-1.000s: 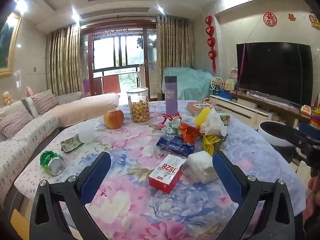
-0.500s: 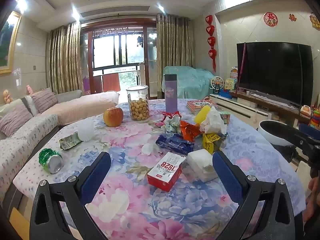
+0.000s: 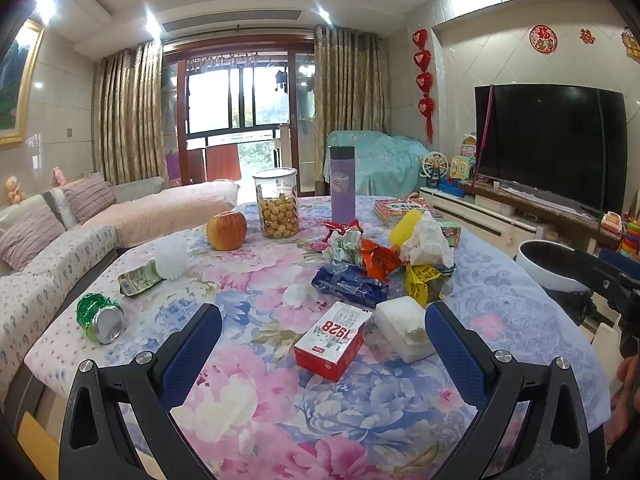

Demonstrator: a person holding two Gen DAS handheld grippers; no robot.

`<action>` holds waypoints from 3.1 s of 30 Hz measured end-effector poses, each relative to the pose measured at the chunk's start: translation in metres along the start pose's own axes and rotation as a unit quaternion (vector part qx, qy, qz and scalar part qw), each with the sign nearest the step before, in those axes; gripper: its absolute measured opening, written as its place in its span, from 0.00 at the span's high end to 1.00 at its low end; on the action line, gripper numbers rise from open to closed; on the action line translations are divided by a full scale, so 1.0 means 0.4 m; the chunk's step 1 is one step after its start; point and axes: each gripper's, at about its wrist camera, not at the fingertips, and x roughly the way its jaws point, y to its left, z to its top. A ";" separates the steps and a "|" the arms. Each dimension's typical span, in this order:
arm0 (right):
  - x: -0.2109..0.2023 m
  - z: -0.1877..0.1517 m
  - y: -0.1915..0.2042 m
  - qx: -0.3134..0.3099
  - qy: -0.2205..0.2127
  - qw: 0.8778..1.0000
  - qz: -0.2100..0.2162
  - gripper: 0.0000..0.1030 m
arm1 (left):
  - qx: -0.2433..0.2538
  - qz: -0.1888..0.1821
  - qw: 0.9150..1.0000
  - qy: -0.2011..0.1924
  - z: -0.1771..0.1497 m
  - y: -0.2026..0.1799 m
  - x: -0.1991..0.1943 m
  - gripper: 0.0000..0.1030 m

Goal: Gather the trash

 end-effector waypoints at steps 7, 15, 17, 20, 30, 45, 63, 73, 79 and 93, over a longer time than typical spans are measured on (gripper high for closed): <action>0.008 -0.006 0.002 0.006 0.008 1.000 0.005 0.00 | -0.001 -0.002 1.000 0.000 0.001 0.007 0.000 0.01; 0.010 -0.008 0.004 0.006 0.008 1.000 0.008 0.00 | -0.004 -0.003 1.000 0.001 -0.002 0.007 0.002 0.01; 0.010 -0.008 0.005 0.007 0.008 1.000 0.009 0.00 | -0.004 -0.003 1.000 0.001 -0.003 0.002 0.003 0.01; 0.010 -0.008 0.005 0.006 0.008 1.000 0.009 0.00 | -0.004 -0.003 1.000 0.000 -0.003 0.012 0.002 0.01; 0.010 -0.009 0.006 0.007 0.009 1.000 0.009 0.00 | -0.008 -0.004 1.000 0.005 -0.006 0.017 0.006 0.01; 0.024 -0.015 0.019 0.007 0.023 0.999 0.024 0.00 | -0.011 -0.004 1.000 0.027 -0.007 0.040 0.031 0.01; 0.165 -0.070 0.079 0.008 0.128 0.987 0.098 0.15 | 0.023 -0.055 0.991 0.122 -0.012 0.120 0.197 0.01; 0.283 -0.115 0.110 0.011 0.203 0.970 0.132 0.32 | 0.059 -0.102 0.981 0.157 -0.007 0.126 0.314 0.02; 0.338 -0.126 0.111 0.022 0.232 0.962 0.144 0.36 | 0.092 -0.119 0.972 0.180 -0.007 0.111 0.379 0.09; 0.351 -0.130 0.070 0.047 0.239 0.957 0.159 0.56 | 0.077 -0.146 0.966 0.196 -0.025 0.091 0.424 0.51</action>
